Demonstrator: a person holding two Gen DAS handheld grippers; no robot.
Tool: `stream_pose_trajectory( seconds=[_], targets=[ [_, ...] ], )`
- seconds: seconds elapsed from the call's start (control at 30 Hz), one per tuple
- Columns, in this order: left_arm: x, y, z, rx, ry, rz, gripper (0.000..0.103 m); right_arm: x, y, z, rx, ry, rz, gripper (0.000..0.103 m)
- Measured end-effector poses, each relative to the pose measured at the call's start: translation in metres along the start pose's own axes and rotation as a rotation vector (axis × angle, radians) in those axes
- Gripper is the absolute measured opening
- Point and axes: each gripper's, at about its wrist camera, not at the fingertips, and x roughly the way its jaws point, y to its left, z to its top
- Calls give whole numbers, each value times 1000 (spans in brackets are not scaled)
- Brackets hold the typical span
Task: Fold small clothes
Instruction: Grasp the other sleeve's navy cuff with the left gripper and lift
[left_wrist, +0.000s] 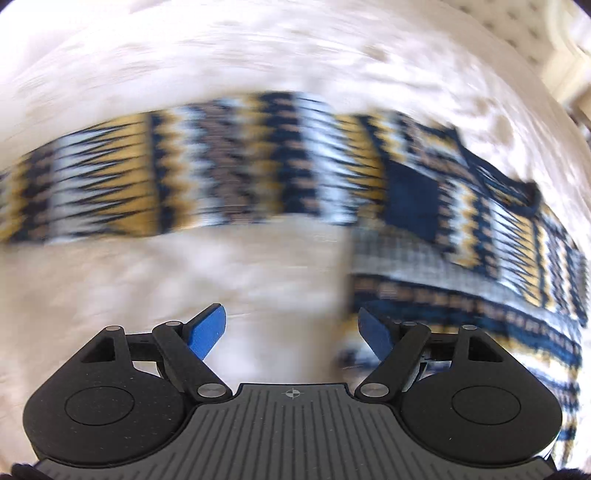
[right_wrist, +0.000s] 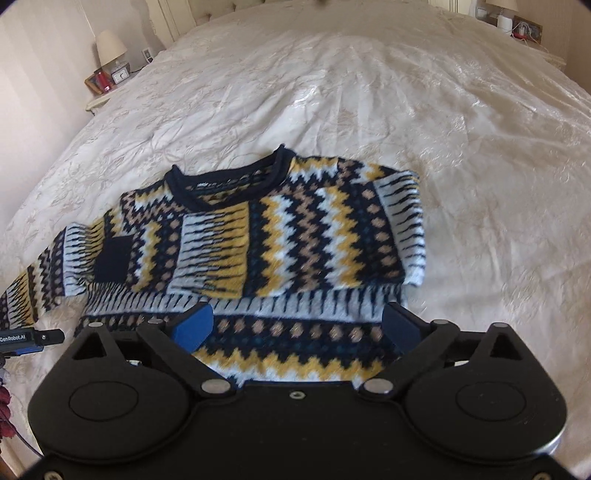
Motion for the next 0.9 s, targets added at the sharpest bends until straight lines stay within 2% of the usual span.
stream_pose_trajectory(
  seconds=[0.17,0.43,0.63,0.9],
  targets=[
    [-23,76,6,-121,-46,79,78,2,28,-26,9,49,34,99],
    [-42,175,23,-233,-126,177,78,5,77,-48,-6,86,59,99],
    [-33,220,36,-321,-155,155,78,8,115,-49,-23,92,68,99],
    [-9,242,53,-367,-154,119,79,13,153,-49,-59,107,71,99]
  ],
)
